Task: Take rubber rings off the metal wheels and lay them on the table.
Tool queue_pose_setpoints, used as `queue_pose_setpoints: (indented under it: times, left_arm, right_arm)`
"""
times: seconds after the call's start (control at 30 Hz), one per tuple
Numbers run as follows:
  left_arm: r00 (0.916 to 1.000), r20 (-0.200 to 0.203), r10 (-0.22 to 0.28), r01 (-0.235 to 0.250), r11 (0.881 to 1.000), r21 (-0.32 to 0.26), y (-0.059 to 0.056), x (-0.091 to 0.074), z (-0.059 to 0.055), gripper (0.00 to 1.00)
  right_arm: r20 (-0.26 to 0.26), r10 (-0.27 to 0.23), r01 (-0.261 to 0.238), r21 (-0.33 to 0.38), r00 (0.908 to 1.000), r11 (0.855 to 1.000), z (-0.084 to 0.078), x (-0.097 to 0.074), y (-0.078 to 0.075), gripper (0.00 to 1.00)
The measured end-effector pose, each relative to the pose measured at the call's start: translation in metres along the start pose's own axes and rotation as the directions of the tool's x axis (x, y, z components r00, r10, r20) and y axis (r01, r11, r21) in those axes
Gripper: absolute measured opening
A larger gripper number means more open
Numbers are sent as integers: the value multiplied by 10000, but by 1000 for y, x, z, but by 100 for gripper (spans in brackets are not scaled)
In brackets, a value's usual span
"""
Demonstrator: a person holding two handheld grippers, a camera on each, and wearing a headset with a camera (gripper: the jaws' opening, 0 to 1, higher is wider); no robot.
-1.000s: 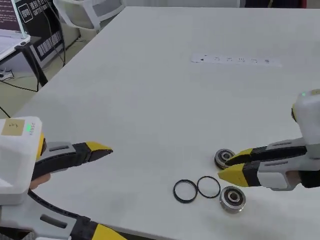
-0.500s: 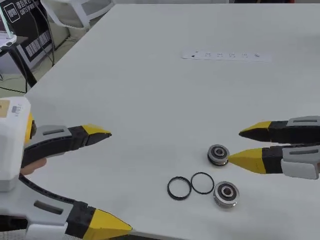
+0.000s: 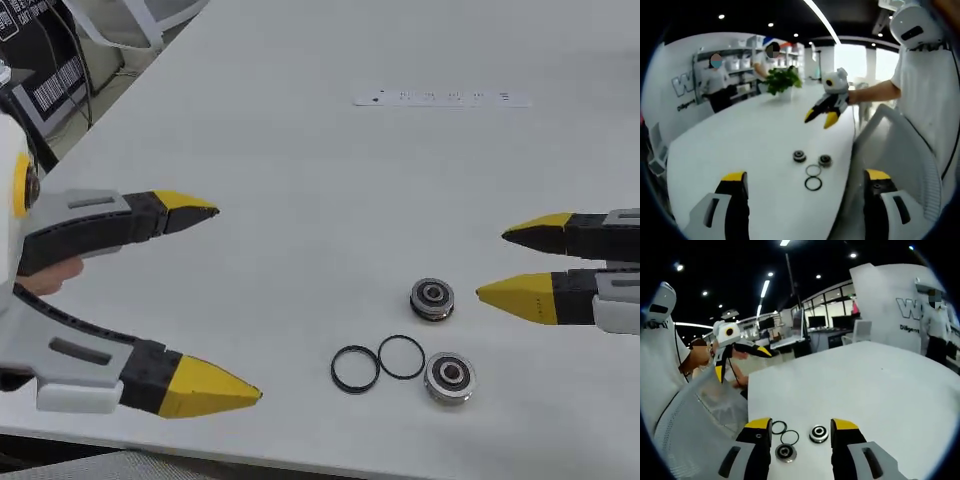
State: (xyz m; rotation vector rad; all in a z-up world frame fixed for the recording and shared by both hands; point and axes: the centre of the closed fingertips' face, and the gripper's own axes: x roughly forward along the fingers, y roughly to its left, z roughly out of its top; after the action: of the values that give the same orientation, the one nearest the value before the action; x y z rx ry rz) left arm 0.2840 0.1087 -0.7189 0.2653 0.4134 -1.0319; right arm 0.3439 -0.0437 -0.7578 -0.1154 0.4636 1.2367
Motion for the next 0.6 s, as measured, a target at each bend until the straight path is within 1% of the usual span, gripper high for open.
queue_pose_setpoints:
  times: [0.1, 0.2, 0.33, 0.43, 0.6]
  left_arm:
    - [9998, 211, 13, -18, 9997, 240, 7, 3, 12, 96]
    - [9993, 376, -26, 6, 9986, 529, 12, 9, 23, 95]
    - [9977, 649, -170, 113, 9962, 866, 16, 20, 38, 92]
    - [9966, 795, -213, 129, 9944, 1048, 19, 30, 46, 90]
    - [9946, 884, -550, 414, 9879, 1497, 16, 50, 54, 82]
  right_arm:
    - [-65, -82, 83, 138, 9999, 9999, -5, 2, -4, 44]
    - [-157, -173, 179, 349, 9997, 9992, -12, 5, -10, 43]
    - [-229, -249, 261, 503, 9994, 9984, -19, 8, -14, 43]
    - [-332, -275, 297, 661, 9991, 9974, -26, 11, -18, 42]
    - [-492, -319, 361, 868, 9983, 9956, -36, 15, -23, 40]
